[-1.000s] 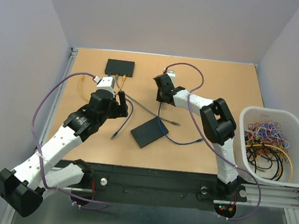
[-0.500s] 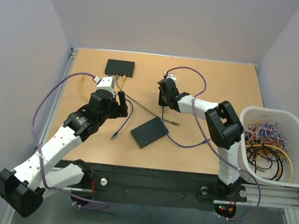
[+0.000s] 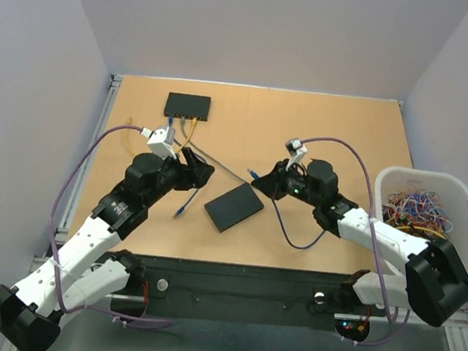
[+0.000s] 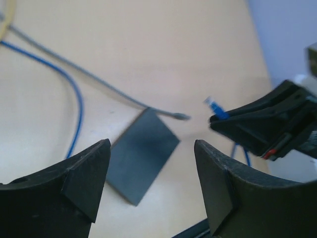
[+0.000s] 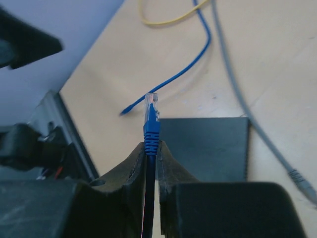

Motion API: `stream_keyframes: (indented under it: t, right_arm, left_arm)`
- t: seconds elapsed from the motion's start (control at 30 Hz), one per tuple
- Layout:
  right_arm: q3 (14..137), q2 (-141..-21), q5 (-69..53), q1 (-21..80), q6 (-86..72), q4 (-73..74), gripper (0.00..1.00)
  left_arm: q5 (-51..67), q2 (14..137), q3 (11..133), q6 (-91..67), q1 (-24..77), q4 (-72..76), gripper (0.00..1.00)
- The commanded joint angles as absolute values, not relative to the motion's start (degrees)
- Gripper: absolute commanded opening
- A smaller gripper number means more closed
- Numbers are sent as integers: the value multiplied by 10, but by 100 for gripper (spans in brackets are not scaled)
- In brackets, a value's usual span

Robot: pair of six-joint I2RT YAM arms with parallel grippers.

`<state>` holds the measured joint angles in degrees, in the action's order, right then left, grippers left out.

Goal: Insert the plug into the switch port

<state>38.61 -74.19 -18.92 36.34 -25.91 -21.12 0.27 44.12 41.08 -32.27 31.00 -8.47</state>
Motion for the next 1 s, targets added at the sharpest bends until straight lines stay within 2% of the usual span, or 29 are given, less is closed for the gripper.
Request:
stream_keyframes:
  t: [0.0,0.3,0.63,0.97]
  right_arm:
    - [338,-682,-342,363,-311,-334,0]
    - [305,-630,-381,372,-345,-360,1]
    - [306,-655,-388,387,-366,-403,0]
    - [305,-664,-389,397,-379,-423,1]
  left_arm:
    - [167,421,336,-404,309,164,78]
    - [230,433,222,-475,317,386,71]
    - [216,465,204,-480,357,467,71]
    - [188,505,211,-472,378,481,68]
